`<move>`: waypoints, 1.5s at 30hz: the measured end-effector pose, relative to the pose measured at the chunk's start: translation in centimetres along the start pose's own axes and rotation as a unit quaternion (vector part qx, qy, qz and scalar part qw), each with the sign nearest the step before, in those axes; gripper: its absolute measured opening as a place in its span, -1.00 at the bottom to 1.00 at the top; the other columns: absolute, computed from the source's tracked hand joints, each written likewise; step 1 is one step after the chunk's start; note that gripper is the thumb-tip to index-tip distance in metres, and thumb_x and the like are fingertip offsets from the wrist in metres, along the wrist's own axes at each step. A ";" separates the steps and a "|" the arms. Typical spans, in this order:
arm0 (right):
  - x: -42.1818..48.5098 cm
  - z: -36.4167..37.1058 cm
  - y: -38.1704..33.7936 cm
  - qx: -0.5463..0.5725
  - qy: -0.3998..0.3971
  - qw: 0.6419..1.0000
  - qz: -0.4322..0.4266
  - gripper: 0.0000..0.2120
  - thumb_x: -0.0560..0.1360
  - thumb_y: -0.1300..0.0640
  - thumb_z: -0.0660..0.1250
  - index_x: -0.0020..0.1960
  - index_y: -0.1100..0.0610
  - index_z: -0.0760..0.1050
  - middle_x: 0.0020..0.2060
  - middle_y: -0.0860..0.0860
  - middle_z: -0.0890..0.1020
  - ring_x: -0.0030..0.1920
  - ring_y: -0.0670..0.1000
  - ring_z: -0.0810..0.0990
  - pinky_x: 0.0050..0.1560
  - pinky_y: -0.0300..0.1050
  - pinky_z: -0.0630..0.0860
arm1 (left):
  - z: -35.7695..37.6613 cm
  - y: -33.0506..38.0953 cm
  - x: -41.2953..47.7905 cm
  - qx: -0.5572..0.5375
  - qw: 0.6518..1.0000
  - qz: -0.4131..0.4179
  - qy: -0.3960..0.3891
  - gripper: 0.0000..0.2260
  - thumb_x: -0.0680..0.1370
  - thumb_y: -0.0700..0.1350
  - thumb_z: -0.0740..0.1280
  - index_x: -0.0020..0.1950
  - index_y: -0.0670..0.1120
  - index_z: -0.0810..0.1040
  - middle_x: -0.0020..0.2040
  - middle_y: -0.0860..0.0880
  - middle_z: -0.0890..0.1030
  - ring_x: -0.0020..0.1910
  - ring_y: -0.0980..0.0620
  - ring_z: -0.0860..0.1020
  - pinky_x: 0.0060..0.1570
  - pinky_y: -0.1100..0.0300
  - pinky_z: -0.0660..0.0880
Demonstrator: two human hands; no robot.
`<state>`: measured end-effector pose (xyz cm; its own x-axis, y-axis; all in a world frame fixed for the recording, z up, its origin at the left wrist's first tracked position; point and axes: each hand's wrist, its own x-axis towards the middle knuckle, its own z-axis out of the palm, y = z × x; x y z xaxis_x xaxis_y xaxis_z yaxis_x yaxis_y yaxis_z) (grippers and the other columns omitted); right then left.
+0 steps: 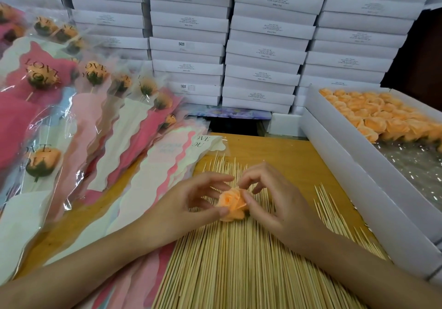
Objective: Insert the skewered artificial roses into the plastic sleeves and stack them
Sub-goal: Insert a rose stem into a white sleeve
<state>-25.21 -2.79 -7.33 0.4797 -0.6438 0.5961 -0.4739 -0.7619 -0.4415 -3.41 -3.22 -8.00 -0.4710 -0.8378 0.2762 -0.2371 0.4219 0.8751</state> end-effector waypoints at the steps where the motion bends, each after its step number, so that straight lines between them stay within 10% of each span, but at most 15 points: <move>1: 0.0 0.0 0.0 -0.002 -0.008 1.000 -0.001 -0.88 0.55 0.12 0.23 0.09 0.01 0.43 0.00 -0.17 0.49 0.03 -0.15 0.49 0.00 -0.31 0.44 | 0.0 0.0 0.0 -0.010 1.000 -0.006 -0.006 -0.62 0.47 -0.17 0.47 0.25 0.10 0.57 0.12 0.04 0.63 0.11 0.03 0.61 0.10 0.10 0.57; 13: -0.3 -0.1 0.4 -0.079 0.067 0.989 0.106 -0.92 0.59 -0.03 0.17 0.07 -0.12 0.39 -0.27 -0.15 0.48 -0.21 -0.09 0.49 -0.25 -0.28 0.36 | -0.2 -0.1 0.4 -0.042 0.998 -0.016 0.038 -0.76 0.50 -0.33 0.41 0.12 -0.10 0.63 0.02 -0.04 0.67 0.02 0.03 0.62 -0.02 0.22 0.57; 20: -0.6 0.1 1.3 -0.177 -0.049 0.966 0.184 -0.82 0.56 -0.10 0.25 0.11 -0.18 0.30 -0.41 -0.08 0.45 -0.39 -0.13 0.42 -0.33 -0.32 0.17 | -1.0 -0.6 0.6 -0.263 0.952 -0.092 0.125 -0.74 0.46 -0.24 0.38 0.15 -0.20 0.58 -0.06 -0.14 0.67 -0.20 0.04 0.64 -0.42 0.34 0.54; 45: -0.5 -0.1 1.7 -0.136 -0.079 0.962 0.225 -0.73 0.55 0.01 0.26 0.20 -0.21 0.30 -0.41 -0.06 0.48 -0.36 -0.09 0.48 -0.28 -0.07 0.48 | -1.6 -1.0 1.5 -0.403 0.896 -0.133 0.129 -0.71 0.43 -0.23 0.30 0.15 -0.19 0.49 -0.12 -0.13 0.68 -0.26 0.03 0.66 -0.36 0.29 0.57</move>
<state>-26.31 -3.73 -8.29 0.2774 -0.9231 0.2664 -0.8253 -0.3709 -0.4257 -2.48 -5.43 -7.83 -0.2520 -0.9677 0.0062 0.4269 -0.1054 0.8981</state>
